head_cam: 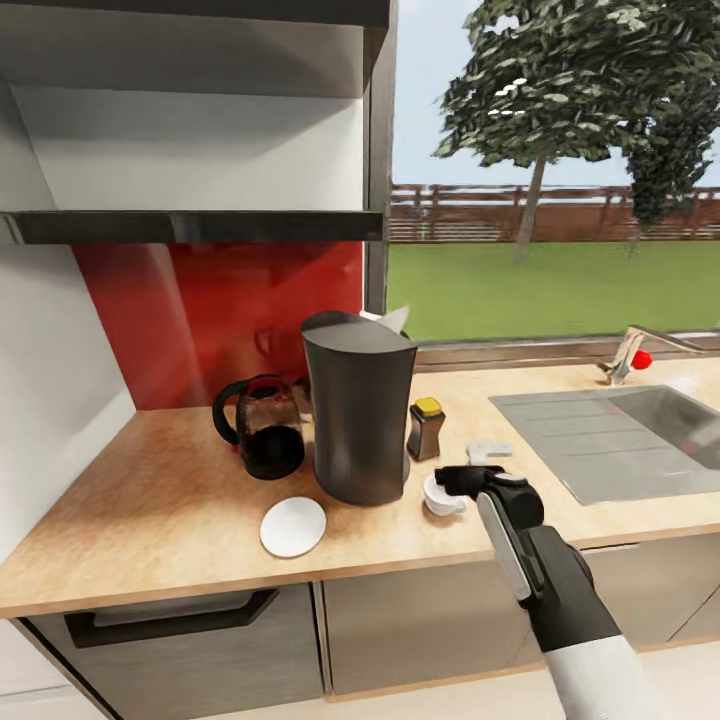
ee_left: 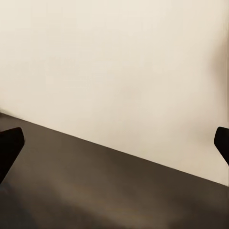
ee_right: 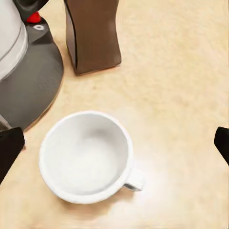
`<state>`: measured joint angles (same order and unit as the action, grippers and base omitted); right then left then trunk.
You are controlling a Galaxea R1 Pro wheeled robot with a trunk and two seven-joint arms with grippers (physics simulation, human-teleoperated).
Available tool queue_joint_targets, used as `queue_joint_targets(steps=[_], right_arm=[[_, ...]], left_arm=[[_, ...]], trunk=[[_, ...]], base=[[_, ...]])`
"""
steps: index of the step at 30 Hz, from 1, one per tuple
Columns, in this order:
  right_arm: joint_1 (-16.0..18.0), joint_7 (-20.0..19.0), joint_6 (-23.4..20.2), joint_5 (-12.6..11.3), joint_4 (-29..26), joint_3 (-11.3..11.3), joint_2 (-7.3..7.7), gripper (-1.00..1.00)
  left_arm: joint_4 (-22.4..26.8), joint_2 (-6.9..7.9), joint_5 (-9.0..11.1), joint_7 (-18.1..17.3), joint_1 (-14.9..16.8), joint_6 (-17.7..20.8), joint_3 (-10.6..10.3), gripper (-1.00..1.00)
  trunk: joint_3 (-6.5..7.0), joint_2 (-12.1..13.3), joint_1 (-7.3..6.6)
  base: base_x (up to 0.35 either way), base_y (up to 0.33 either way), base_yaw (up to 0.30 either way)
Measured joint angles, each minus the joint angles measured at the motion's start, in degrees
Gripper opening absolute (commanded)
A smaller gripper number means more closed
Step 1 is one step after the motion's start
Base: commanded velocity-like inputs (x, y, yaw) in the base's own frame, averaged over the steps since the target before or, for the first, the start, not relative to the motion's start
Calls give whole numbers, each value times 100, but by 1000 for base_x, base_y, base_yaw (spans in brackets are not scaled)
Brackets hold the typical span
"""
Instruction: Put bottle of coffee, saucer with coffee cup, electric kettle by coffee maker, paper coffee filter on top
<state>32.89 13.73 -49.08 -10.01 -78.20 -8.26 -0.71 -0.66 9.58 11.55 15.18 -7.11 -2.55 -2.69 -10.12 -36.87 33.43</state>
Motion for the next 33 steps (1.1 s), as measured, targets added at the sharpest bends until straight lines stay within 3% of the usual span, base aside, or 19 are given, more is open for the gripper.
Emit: queue_joint_targets(steps=[7, 16, 33], right_arm=[[2, 21, -48, -2, 232, 13, -2, 100], [2, 400, -37, -11, 676, 24, -1, 100], [2, 424, -34, -8, 954, 25, -1, 100]], left_arm=[[-156, -7, 0, 25, -11, -3, 0, 100], [-181, -17, -1, 29, -12, 0, -3, 100], [-182, -18, 0, 0, -13, 5, 0, 100]], trunk=[[0, 1, 2], [0, 0, 2], [0, 0, 1]], base=[[40, 0, 0], [12, 0, 0], [110, 0, 0]])
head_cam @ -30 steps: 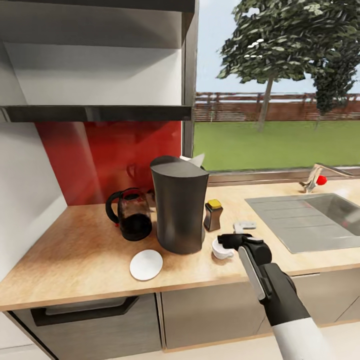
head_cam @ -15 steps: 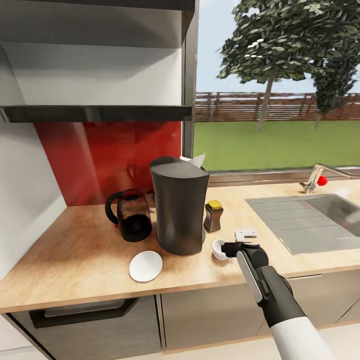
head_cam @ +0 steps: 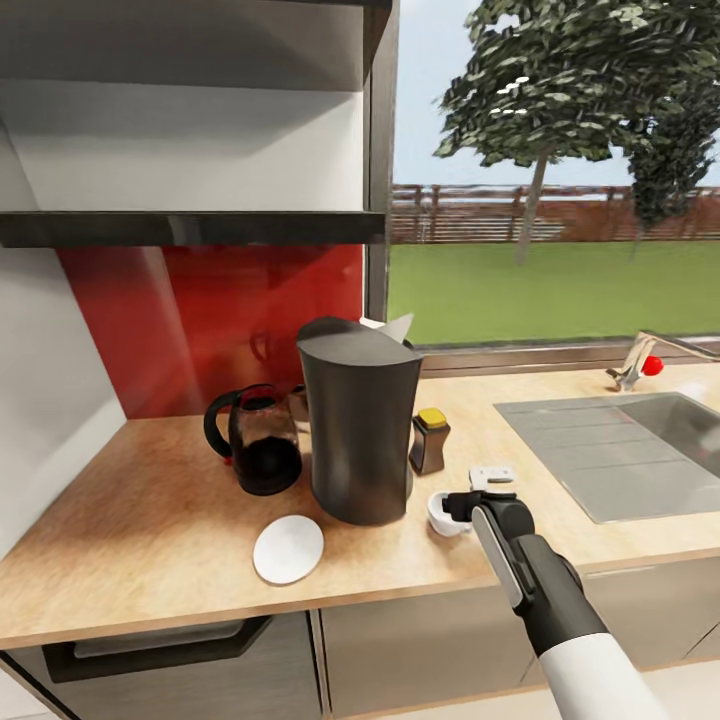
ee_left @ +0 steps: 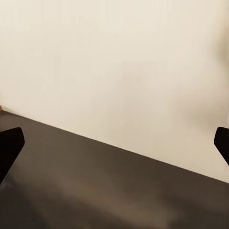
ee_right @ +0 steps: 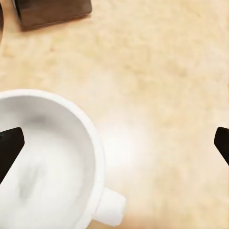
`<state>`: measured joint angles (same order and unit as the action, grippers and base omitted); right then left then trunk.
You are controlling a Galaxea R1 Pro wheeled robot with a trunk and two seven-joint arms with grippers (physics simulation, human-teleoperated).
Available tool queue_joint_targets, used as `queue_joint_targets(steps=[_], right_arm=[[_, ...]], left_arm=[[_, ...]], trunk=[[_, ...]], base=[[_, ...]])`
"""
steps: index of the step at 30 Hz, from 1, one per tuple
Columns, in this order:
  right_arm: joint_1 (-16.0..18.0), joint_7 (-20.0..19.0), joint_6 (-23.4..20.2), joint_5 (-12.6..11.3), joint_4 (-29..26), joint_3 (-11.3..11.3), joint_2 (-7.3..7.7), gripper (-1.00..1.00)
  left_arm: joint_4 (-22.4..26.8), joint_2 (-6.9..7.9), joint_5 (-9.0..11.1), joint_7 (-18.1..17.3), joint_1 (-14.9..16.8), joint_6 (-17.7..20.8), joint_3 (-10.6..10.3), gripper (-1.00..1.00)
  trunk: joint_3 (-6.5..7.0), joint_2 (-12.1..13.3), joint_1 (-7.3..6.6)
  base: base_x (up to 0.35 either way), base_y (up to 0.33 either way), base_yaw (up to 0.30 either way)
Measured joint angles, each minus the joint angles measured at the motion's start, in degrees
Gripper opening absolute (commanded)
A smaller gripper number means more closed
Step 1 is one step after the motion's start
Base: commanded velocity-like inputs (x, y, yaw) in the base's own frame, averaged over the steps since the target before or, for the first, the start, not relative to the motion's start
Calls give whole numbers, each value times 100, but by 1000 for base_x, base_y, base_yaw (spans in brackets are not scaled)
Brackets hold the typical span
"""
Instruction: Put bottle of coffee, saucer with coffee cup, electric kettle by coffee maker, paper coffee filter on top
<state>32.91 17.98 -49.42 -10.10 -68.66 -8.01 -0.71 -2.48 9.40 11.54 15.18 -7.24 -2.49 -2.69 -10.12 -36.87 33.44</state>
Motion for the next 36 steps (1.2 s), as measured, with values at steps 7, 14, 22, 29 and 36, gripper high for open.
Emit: queue_joint_targets(steps=[7, 14, 22, 29, 36], right_arm=[[0, 0, 0, -8, 263, 0, 0, 100], [0, 0, 4, -4, 292, 0, 0, 100], [2, 0, 32, -104, 410, -20, -13, -100], [3, -3, 16, -26, 407, -11, -17, -100], [3, -2, 15, -33, 409, -11, -19, -100]], left_arm=[[0, 1, 0, 12, 0, 3, 0, 100], [0, 1, 0, 20, 0, 3, 0, 100], [-1, 1, 0, 16, 0, 2, -1, 100], [-1, 1, 0, 15, 0, 3, 0, 100], [0, 2, 0, -1, 0, 1, 0, 100]], trunk=[[0, 0, 0], [0, 0, 0], [1, -2, 0], [1, -1, 0], [1, -1, 0]], base=[[145, 0, 0], [10, 0, 0], [0, 0, 0], [0, 0, 0], [0, 0, 0]])
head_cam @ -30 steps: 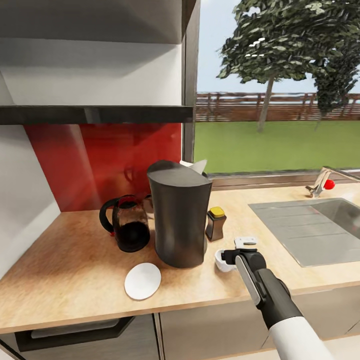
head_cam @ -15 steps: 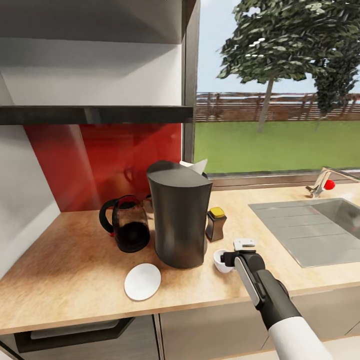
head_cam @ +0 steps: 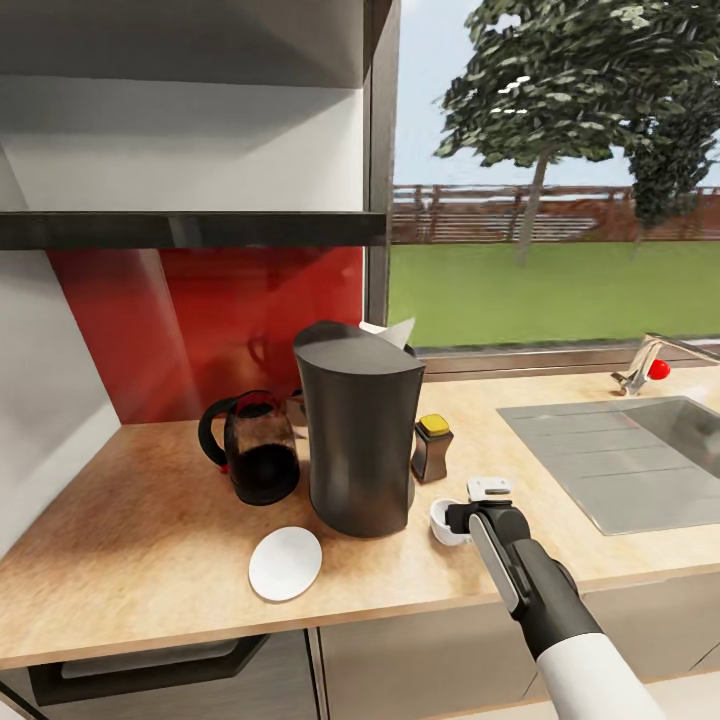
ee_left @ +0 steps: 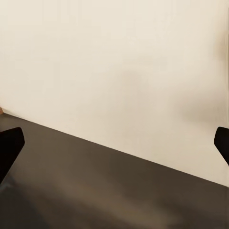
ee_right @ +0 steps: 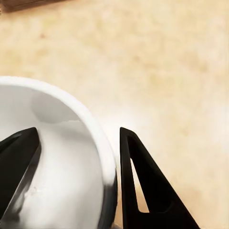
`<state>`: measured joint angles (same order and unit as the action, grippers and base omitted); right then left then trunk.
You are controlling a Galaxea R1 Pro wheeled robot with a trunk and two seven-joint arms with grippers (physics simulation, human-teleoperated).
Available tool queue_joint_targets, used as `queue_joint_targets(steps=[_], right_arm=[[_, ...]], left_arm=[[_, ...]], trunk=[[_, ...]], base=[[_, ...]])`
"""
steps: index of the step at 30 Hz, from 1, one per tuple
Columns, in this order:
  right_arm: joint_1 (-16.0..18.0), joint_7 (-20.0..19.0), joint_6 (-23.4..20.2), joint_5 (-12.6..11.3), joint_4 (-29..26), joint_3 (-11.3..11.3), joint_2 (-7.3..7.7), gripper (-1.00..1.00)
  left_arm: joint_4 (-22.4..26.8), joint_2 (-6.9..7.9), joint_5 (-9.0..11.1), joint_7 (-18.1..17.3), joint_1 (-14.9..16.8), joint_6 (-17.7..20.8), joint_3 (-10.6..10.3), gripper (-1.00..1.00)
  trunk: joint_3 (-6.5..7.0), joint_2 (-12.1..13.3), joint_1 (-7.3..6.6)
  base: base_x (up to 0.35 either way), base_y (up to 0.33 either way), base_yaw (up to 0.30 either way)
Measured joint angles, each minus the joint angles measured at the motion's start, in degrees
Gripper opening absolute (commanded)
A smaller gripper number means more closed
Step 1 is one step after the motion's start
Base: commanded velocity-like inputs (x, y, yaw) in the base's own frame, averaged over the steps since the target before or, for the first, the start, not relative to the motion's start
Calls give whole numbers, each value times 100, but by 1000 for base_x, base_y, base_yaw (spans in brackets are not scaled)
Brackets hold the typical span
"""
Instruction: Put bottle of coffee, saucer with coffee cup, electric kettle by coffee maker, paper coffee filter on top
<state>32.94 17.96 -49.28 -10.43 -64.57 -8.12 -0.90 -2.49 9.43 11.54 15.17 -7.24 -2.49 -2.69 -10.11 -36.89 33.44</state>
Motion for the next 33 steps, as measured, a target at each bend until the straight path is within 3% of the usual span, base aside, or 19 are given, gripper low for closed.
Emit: queue_joint_targets(steps=[14, 21, 33], right_arm=[[1, -9, 3, 19, 11, -16, -2, -100], [-3, -7, -14, 16, -339, -16, -5, -100], [-3, -9, -13, 16, -367, -16, 2, -100]], left_arm=[[0, 2, 0, -4, 0, -6, 0, 100], [0, -1, 0, 39, 0, 2, 0, 100], [15, -1, 6, 15, 0, -2, 17, 100]], trunk=[[0, 1, 1], [-1, 3, 4], [0, 3, 3]], base=[[-7, 0, 0], [-307, 0, 0], [-289, 85, 0]])
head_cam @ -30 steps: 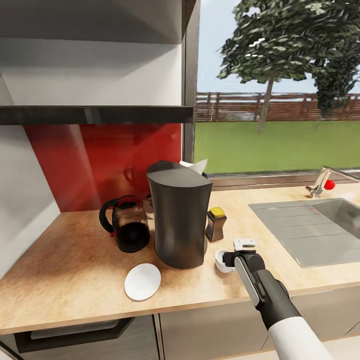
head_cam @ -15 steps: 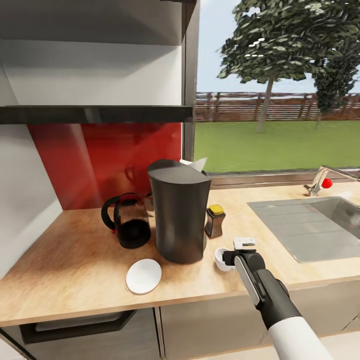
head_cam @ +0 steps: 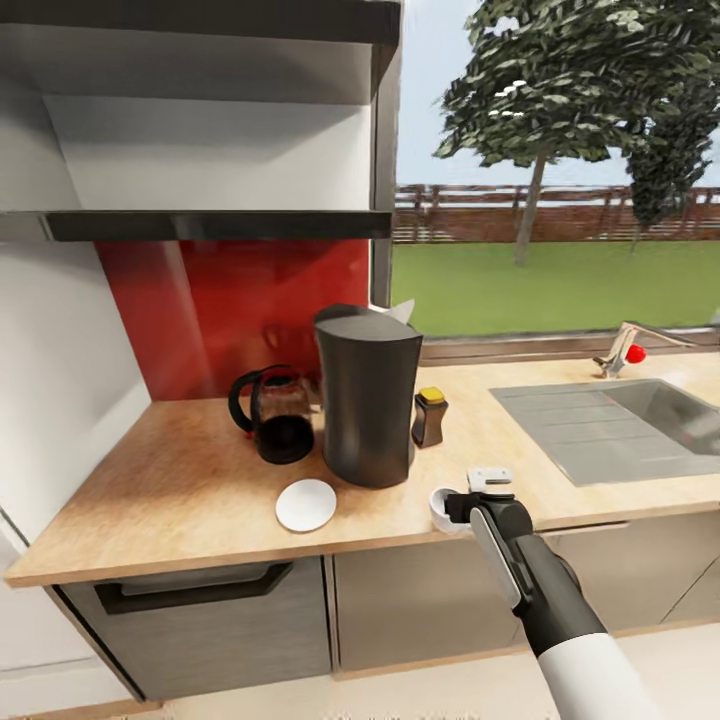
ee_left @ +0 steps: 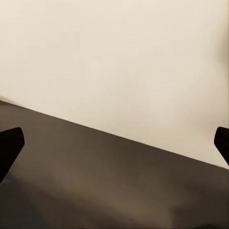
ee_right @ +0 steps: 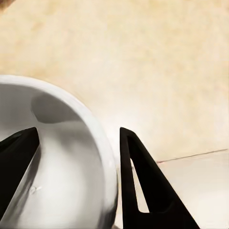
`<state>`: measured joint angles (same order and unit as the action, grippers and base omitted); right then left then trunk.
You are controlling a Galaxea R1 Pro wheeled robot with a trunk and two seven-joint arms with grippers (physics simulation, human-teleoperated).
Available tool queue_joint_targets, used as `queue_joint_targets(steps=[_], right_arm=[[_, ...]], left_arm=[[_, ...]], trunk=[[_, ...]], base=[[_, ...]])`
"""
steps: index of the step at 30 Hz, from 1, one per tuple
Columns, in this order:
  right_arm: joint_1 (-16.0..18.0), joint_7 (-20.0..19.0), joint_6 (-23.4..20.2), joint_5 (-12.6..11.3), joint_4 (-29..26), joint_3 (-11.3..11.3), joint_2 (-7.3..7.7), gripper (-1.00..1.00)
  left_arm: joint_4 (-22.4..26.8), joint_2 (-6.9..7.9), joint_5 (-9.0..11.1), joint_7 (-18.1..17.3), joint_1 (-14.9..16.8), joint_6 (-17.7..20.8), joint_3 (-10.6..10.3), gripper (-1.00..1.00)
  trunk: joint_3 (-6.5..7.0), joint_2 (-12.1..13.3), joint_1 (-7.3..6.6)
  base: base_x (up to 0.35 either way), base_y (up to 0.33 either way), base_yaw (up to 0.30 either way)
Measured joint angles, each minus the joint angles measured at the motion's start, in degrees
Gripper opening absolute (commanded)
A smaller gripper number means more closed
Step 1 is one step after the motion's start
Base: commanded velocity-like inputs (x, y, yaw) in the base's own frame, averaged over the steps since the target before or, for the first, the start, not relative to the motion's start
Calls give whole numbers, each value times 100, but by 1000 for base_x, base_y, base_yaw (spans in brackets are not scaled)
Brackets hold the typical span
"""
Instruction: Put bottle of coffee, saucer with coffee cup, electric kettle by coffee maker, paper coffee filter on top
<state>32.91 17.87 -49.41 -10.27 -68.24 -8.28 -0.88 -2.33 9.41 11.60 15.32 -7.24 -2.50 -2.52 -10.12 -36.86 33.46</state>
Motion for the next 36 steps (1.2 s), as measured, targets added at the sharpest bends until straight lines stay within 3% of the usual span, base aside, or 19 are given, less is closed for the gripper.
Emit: queue_joint_targets(steps=[16, 36], right_arm=[[0, 0, 0, -3, 0, 0, -1, -100], [-1, -1, 6, 4, 10, -9, 0, -100]], left_arm=[[11, 0, 3, 18, 0, 3, 15, 100], [12, 0, 12, 17, 0, -4, 23, 100]], trunk=[[126, -1, -2], [201, 0, -2]], base=[[-31, 67, 0], [0, 290, 0]])
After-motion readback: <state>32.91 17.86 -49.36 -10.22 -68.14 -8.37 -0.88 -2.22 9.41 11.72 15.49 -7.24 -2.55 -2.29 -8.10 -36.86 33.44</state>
